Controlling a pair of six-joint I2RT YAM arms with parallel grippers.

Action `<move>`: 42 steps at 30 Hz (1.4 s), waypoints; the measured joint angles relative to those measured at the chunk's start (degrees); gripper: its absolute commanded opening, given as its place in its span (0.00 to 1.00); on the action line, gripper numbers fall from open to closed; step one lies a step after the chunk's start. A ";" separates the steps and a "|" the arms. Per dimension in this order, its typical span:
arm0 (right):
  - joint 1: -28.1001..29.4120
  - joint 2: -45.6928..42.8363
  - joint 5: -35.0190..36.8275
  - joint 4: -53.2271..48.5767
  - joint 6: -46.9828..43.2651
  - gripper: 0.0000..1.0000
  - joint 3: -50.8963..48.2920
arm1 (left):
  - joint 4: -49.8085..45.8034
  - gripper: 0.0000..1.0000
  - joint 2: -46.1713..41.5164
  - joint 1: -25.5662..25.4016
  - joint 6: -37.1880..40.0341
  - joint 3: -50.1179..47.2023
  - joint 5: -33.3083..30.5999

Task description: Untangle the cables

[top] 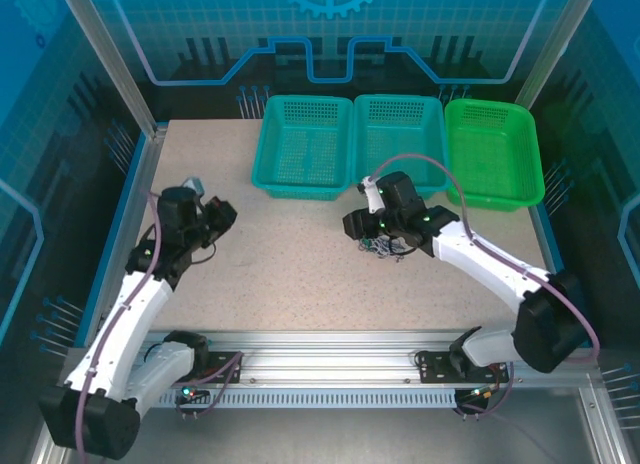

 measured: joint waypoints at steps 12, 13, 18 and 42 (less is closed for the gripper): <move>0.59 -14.29 2.64 0.39 1.75 0.67 0.02 | 6.03 0.00 23.50 -7.28 5.84 48.61 0.57; 0.59 -14.99 2.89 0.22 1.70 0.70 0.00 | 6.16 0.00 26.08 -7.28 6.01 51.54 0.61; 0.59 -21.99 4.59 0.44 2.29 0.81 -2.86 | 7.96 0.00 39.80 -7.28 7.39 62.05 0.59; 0.57 -25.24 7.15 -3.37 2.78 0.90 -4.39 | 13.35 0.49 62.14 -7.02 17.11 58.14 -3.21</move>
